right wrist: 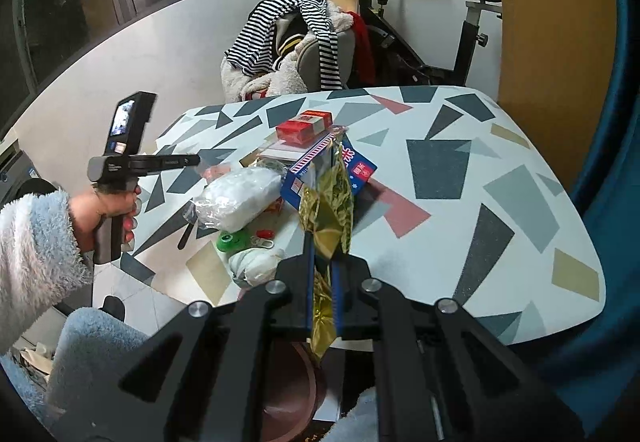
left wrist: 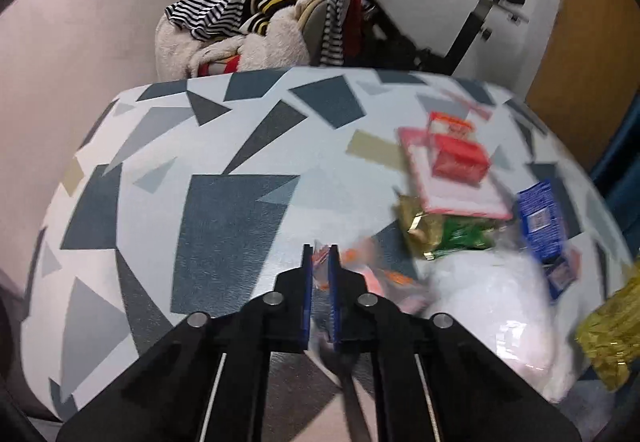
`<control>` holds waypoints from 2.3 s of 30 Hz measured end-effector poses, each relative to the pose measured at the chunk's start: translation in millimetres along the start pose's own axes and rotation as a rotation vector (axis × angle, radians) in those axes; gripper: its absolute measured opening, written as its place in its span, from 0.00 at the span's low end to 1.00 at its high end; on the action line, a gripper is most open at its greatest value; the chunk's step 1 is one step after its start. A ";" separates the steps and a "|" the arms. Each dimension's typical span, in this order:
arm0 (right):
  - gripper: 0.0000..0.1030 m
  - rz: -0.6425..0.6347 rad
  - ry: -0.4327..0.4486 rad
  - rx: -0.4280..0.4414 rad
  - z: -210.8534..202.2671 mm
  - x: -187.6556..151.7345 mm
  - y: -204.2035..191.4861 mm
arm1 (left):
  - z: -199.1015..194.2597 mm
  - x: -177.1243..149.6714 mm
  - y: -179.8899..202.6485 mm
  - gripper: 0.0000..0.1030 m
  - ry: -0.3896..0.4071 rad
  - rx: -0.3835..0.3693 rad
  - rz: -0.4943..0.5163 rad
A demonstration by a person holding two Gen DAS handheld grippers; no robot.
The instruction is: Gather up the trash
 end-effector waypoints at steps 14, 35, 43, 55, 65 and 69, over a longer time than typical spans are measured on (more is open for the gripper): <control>0.10 0.013 0.006 0.089 -25.2 -10.9 -22.4 | -115.3 -37.3 36.4 0.03 0.103 -0.171 0.022; 0.11 -0.132 -0.226 0.267 -20.4 -103.5 -100.6 | -155.2 -207.6 88.2 0.03 0.001 -0.246 0.090; 0.11 -0.249 -0.371 0.218 38.1 -151.3 -135.0 | -128.4 -240.9 73.1 0.03 -0.044 -0.224 0.061; 0.11 -0.234 -0.484 0.110 101.8 -189.6 -130.5 | -105.1 -254.9 60.4 0.03 -0.062 -0.205 0.027; 0.11 -0.202 -0.510 0.050 114.1 -195.1 -123.8 | -98.0 -260.7 54.4 0.03 -0.084 -0.216 -0.003; 0.11 -0.178 -0.510 0.038 115.8 -193.7 -119.9 | -97.7 -260.7 53.5 0.03 -0.084 -0.219 -0.008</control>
Point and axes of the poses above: each gripper's, at about its wrist camera, not at the fingertips, and z roughly the way its jaws point, y to its right, x to its top, the point moved 4 cm from there along z, roughly the way its jaws point, and after that the axes turned 12 degrees about -x, right-handed, at the moved point
